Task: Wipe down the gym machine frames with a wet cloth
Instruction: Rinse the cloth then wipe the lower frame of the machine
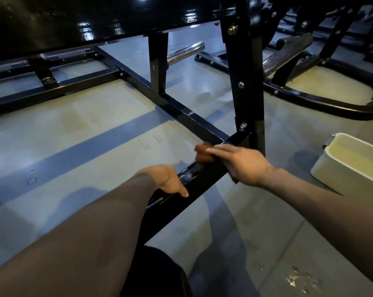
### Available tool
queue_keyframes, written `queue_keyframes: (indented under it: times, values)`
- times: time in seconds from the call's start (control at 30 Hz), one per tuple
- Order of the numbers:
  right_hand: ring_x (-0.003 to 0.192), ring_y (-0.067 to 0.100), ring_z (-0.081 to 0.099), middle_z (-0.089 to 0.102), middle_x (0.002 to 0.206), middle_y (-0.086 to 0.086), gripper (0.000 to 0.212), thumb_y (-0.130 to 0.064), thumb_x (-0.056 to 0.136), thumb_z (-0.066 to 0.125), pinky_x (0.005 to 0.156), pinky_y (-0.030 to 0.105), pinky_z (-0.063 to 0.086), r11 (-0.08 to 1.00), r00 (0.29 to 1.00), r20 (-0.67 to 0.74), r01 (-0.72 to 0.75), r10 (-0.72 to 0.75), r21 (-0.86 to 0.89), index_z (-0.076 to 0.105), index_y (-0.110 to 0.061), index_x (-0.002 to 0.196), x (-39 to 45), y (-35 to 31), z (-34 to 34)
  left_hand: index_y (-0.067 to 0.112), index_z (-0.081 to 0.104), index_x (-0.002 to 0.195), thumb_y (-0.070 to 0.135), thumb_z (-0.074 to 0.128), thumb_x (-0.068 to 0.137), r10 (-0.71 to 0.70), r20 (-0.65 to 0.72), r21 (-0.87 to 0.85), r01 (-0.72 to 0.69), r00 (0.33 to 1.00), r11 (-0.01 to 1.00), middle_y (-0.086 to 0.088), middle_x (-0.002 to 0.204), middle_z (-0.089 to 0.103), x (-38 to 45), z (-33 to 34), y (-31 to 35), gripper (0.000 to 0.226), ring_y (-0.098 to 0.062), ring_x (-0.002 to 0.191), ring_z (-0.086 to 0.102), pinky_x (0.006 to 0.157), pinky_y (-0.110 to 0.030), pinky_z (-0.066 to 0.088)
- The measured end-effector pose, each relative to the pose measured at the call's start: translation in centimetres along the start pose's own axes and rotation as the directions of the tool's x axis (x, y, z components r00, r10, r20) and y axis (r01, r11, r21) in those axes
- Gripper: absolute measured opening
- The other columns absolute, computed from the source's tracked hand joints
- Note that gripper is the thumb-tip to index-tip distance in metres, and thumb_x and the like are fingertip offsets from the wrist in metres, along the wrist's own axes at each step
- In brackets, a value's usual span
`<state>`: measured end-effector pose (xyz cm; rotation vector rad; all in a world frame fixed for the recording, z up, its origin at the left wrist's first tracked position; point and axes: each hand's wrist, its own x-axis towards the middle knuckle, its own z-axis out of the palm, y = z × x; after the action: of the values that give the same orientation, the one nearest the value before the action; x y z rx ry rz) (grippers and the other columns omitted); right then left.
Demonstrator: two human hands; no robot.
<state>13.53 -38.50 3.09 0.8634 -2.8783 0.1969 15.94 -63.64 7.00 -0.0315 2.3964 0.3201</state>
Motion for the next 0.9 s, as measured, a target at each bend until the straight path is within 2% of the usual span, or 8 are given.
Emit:
queue_keyframes:
  times: [0.17,0.33,0.43,0.5,0.57,0.7,0.8,0.9]
  values:
    - [0.123,0.032,0.061,0.047,0.155,-0.002,0.049,-0.024,0.107,0.044,0.098,0.046,0.053,0.843,0.849,-0.005,-0.525,0.529,0.117,0.043,-0.042,0.151,1.5,1.8,-0.6,0.002,0.06,0.128,0.058,0.081,0.078,-0.036,0.007,0.012,0.036,0.999,0.999,-0.016,0.123,0.064,0.9,0.2,-0.4,0.078,-0.035,0.105,0.065,0.097,-0.047,0.055]
    - [0.108,0.026,0.07,0.048,0.154,-0.004,0.052,-0.029,0.103,0.048,0.085,0.043,0.059,0.991,0.992,0.067,-0.113,0.108,0.077,0.04,-0.04,0.153,1.2,-5.9,0.1,0.005,0.062,0.125,0.056,0.08,0.08,-0.022,-0.029,0.023,0.022,0.999,0.999,-0.013,0.122,0.065,0.9,0.2,-0.4,0.07,-0.032,0.107,0.064,0.096,-0.038,0.054]
    - [0.099,0.022,0.069,0.046,0.153,-0.003,0.053,-0.036,0.105,0.047,0.066,0.037,0.056,0.995,0.992,0.081,0.1,-0.1,0.011,0.036,-0.037,0.157,0.6,-6.0,0.4,0.007,0.062,0.129,0.056,0.08,0.08,-0.029,-0.004,0.01,0.029,1.0,1.0,-0.012,0.122,0.065,0.7,0.2,-0.4,0.072,-0.032,0.109,0.064,0.1,-0.043,0.053]
    - [0.094,0.022,0.07,0.046,0.15,-0.004,0.054,-0.036,0.105,0.047,0.058,0.033,0.052,0.996,0.996,0.035,0.082,-0.081,-0.031,0.035,-0.041,0.157,0.2,-3.3,0.7,0.006,0.06,0.13,0.056,0.079,0.082,-0.019,-0.009,0.026,0.019,1.0,0.999,-0.012,0.123,0.063,0.5,0.1,-0.3,0.071,-0.032,0.11,0.062,0.099,-0.04,0.052]
    - [0.101,0.027,0.069,0.042,0.151,-0.003,0.053,-0.033,0.106,0.045,0.066,0.037,0.054,0.991,0.992,-0.027,-0.121,0.12,-0.049,0.032,-0.045,0.156,0.2,0.2,0.6,0.005,0.058,0.134,0.056,0.078,0.082,-0.019,-0.016,0.024,0.019,1.0,1.0,-0.014,0.129,0.061,0.2,0.1,-0.2,0.075,-0.033,0.109,0.06,0.097,-0.04,0.052]
    - [0.119,0.04,0.059,0.048,0.15,0.008,0.047,-0.024,0.108,0.042,0.093,0.047,0.051,0.814,0.815,-0.032,-0.574,0.578,0.091,0.04,-0.037,0.153,1.0,3.5,-0.8,0.002,0.056,0.137,0.057,0.08,0.08,-0.031,-0.01,0.01,0.031,0.999,0.999,-0.016,0.132,0.061,0.7,0.1,-0.2,0.083,-0.035,0.109,0.061,0.098,-0.045,0.053]
    - [0.118,0.037,0.063,0.051,0.151,0.003,0.047,-0.025,0.104,0.049,0.096,0.048,0.054,0.876,0.879,-0.036,-0.468,0.475,0.113,0.045,-0.038,0.149,0.7,-0.2,-0.2,0.005,0.059,0.131,0.055,0.079,0.082,-0.015,-0.01,0.02,0.015,1.0,1.0,-0.012,0.117,0.06,0.2,0.1,-0.1,0.073,-0.034,0.102,0.06,0.093,-0.04,0.053]
    - [0.108,0.029,0.07,0.049,0.152,-0.002,0.052,-0.032,0.102,0.052,0.082,0.044,0.059,0.992,0.996,0.009,-0.093,0.092,0.09,0.043,-0.035,0.153,-0.1,-4.6,0.5,0.006,0.059,0.128,0.052,0.077,0.086,-0.005,-0.029,0.028,0.006,1.0,1.0,-0.011,0.122,0.061,0.2,0.2,-0.1,0.064,-0.034,0.115,0.061,0.097,-0.037,0.05]
